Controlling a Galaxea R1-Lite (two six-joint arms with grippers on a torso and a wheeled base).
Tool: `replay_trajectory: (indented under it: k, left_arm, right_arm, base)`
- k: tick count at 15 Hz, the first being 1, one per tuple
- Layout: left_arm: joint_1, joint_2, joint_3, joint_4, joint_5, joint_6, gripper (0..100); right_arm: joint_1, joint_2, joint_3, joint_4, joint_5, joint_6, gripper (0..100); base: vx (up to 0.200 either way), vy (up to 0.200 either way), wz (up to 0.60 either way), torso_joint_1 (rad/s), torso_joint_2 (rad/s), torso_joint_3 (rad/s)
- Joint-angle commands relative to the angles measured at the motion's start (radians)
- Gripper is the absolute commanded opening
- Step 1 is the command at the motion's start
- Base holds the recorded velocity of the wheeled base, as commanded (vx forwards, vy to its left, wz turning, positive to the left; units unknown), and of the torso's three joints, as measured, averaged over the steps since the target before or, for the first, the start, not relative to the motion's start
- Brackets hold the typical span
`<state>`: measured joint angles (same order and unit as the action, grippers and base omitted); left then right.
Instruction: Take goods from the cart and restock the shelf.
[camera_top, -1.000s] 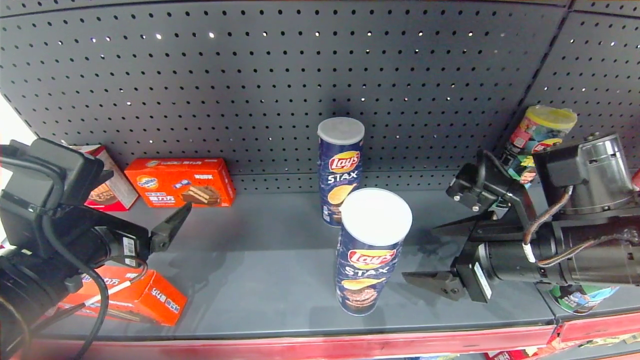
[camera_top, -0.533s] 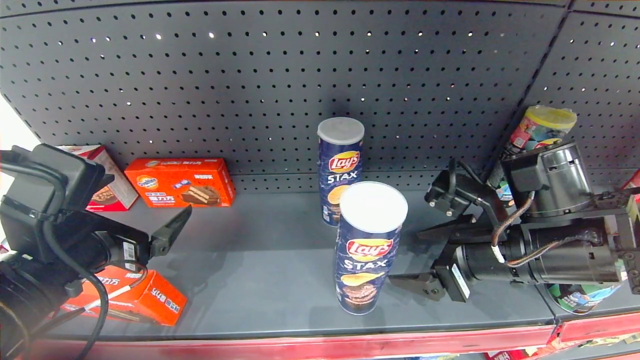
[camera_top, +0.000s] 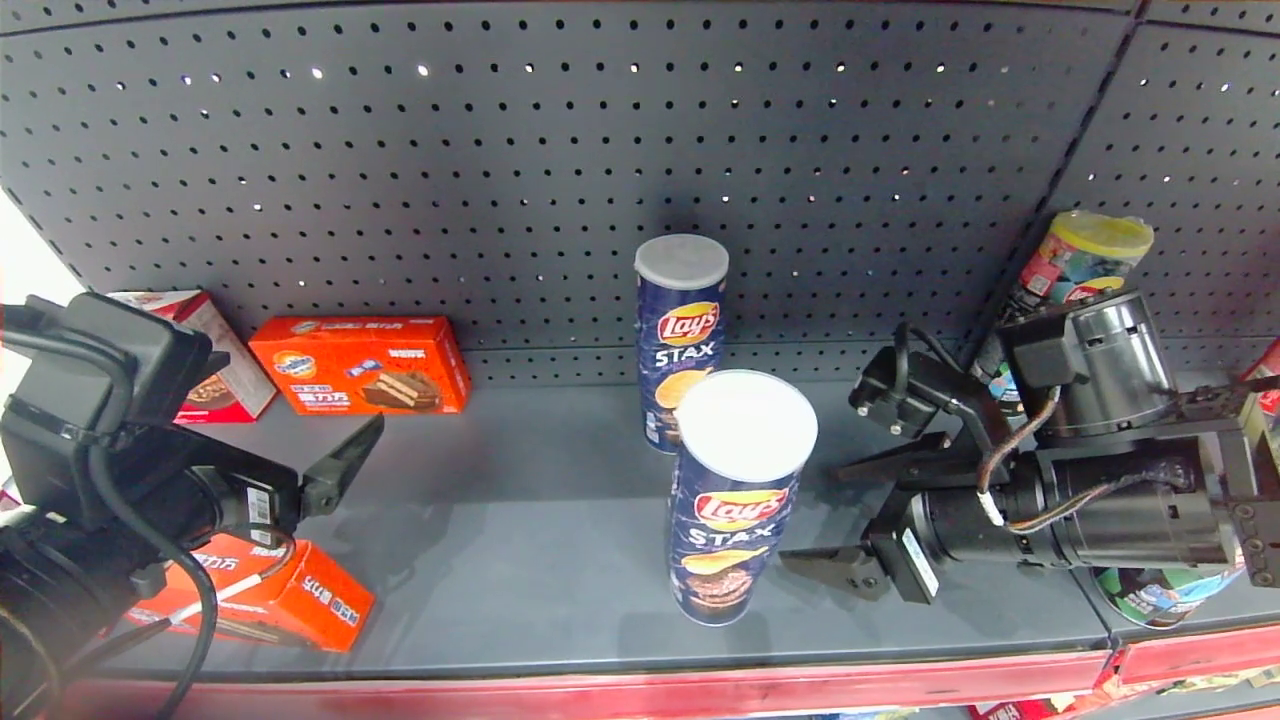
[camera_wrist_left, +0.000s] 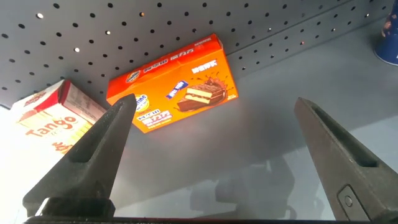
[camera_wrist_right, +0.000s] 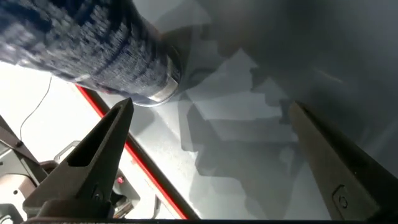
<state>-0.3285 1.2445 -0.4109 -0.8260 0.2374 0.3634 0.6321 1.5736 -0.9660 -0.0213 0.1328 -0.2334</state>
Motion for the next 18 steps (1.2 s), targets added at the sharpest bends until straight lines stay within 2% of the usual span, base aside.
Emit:
replay_trajectory:
  k: [1, 6, 12, 18]
  left_arm:
    - [0.0, 0.001, 0.0, 0.001, 0.0, 0.0, 100]
    - [-0.001, 0.001, -0.002, -0.001, 0.0, 0.002, 100]
    - [0.0, -0.005, 0.004, -0.001, 0.0, 0.0, 100]
    - [0.002, -0.017, 0.023, 0.001, 0.0, 0.0, 100]
  right_arm:
    - [-0.009, -0.006, -0.008, 0.001, 0.001, 0.0, 100]
    - [-0.035, 0.019, -0.013, -0.008, 0.001, 0.0, 100]
    - [0.018, 0.08, -0.06, -0.029, -0.001, 0.002, 100]
    - [0.009, 0.069, -0.054, -0.049, -0.002, 0.006, 100]
  base:
    - [0.0, 0.0, 0.0, 0.0, 0.0, 0.0]
    - [0.0, 0.0, 0.0, 0.0, 0.0, 0.0]
    - [0.0, 0.0, 0.0, 0.0, 0.0, 0.0]
    - [0.0, 0.0, 0.0, 0.0, 0.0, 0.0]
